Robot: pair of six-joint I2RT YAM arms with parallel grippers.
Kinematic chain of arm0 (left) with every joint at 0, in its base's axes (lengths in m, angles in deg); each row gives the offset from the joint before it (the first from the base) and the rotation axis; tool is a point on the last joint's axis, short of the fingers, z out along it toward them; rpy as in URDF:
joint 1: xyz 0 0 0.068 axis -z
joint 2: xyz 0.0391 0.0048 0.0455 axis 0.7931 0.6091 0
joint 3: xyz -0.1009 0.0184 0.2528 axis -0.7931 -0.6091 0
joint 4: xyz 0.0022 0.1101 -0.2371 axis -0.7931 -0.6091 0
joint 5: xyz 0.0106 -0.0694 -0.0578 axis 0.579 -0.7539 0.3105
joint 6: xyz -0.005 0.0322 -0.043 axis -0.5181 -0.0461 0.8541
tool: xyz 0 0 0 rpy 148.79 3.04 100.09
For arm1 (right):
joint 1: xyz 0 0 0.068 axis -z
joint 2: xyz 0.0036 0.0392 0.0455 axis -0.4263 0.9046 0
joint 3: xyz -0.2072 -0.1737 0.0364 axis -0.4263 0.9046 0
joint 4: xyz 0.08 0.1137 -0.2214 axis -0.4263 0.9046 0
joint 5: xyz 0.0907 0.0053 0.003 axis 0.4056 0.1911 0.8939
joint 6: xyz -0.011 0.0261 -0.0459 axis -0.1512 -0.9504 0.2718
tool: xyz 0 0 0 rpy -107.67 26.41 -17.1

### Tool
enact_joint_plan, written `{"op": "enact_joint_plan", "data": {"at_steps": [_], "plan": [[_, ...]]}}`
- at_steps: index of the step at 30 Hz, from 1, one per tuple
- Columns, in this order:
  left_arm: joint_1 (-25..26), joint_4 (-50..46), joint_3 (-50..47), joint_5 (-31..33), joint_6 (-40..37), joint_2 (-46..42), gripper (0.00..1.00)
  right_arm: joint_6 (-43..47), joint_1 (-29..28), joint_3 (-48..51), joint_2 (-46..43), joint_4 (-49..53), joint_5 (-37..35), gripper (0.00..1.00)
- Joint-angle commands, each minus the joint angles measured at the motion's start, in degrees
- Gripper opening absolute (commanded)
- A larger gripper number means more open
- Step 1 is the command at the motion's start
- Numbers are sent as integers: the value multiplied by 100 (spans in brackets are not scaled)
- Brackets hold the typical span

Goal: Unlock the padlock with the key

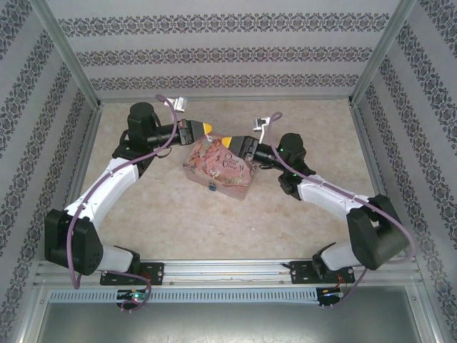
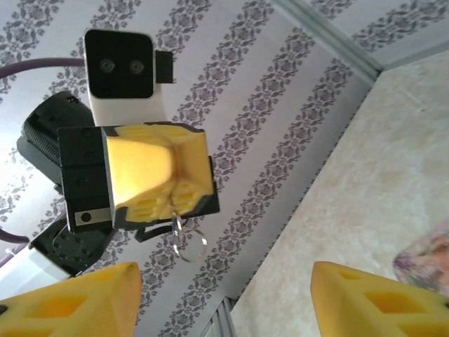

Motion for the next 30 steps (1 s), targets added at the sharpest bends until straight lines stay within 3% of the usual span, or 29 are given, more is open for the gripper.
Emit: {"op": "enact_joint_plan", "data": {"at_steps": [1, 14, 25, 30], "plan": [[-73, 209, -7, -183, -62, -149, 0, -22, -140, -370, 193, -488, 128, 62], [-80, 318, -36, -168, 10, -107, 0, -126, -319, -742, 648, -523, 235, 50], [-75, 337, 50, -185, -7, -1, 0, -141, -364, -803, 728, -479, 268, 30], [-75, 336, 66, -146, -19, 19, 0, -163, -377, -846, 735, -453, 338, 25]]}}
